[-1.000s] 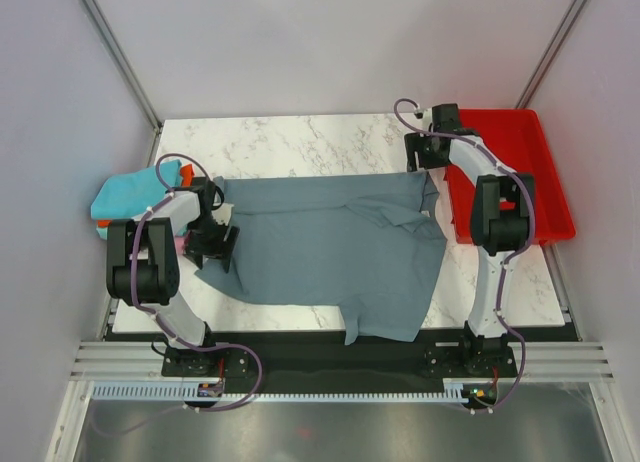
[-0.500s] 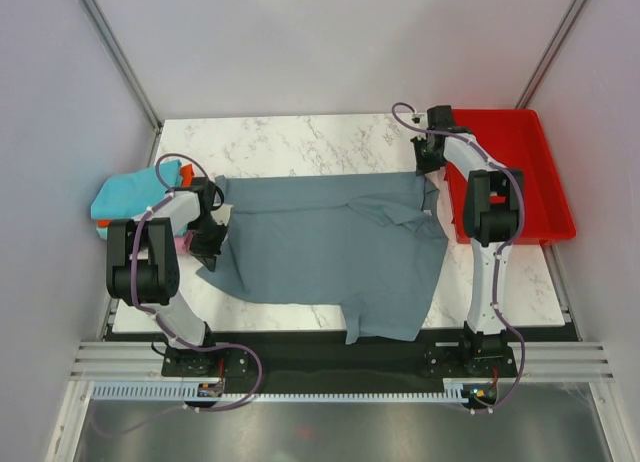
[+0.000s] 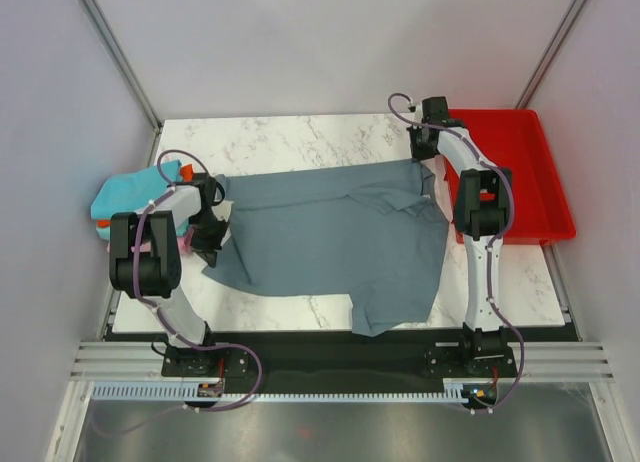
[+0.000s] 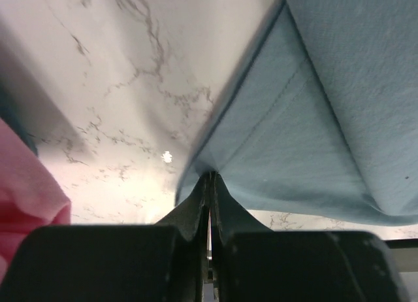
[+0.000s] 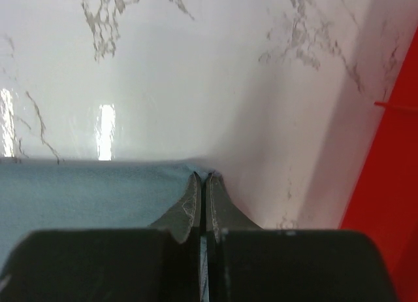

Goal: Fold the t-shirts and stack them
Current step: Fold the tshirt

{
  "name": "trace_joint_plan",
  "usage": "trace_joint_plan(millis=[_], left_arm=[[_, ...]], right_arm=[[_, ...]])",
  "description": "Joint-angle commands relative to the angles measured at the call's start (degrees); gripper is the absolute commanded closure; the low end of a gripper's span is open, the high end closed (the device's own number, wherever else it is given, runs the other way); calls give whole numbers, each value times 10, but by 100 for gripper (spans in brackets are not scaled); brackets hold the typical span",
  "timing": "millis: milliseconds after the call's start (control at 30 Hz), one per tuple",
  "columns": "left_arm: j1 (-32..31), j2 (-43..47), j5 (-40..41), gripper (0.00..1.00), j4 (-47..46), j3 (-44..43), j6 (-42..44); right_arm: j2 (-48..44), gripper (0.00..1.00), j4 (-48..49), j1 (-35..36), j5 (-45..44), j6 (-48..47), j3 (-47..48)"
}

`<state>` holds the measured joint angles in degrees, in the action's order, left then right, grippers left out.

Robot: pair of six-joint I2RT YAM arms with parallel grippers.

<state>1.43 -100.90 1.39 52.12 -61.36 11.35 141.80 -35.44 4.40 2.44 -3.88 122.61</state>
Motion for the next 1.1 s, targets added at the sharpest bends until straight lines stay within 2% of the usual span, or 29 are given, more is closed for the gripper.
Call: trace_joint_plan(millis=[0,333,367,400,467,533,667,833,933,1000,1067], left_arm=[[2,-8,0,98,10,-34,-4],[-2,0,-11,98,19,-39,8],[-4,4,-25,72,24,-44,8],[-4,4,-25,56,27,-47,6],[-6,2,-31,39,32,-52,7],[-6,-2,-45,35,39,-51,10],[-6,-15,-85,35,49,-42,13],[-7,-54,-112,46,69,-35,16],[-7,-69,-117,61,69,-39,15],[-6,-73,-117,64,73,-43,14],[-7,-76,-116,72,73,-44,17]], right_arm=[[37,100,15,8,-21,5,46],[81,100,38,32,-45,12,98],[83,100,40,33,-45,13,98],[86,100,40,35,-45,12,101],[87,98,40,36,-51,14,101],[84,96,39,39,-51,16,100],[76,92,41,40,-54,12,100],[78,94,44,39,-56,8,104],[88,97,46,39,-54,11,112],[91,99,48,39,-53,10,114],[91,100,48,39,-58,6,113]])
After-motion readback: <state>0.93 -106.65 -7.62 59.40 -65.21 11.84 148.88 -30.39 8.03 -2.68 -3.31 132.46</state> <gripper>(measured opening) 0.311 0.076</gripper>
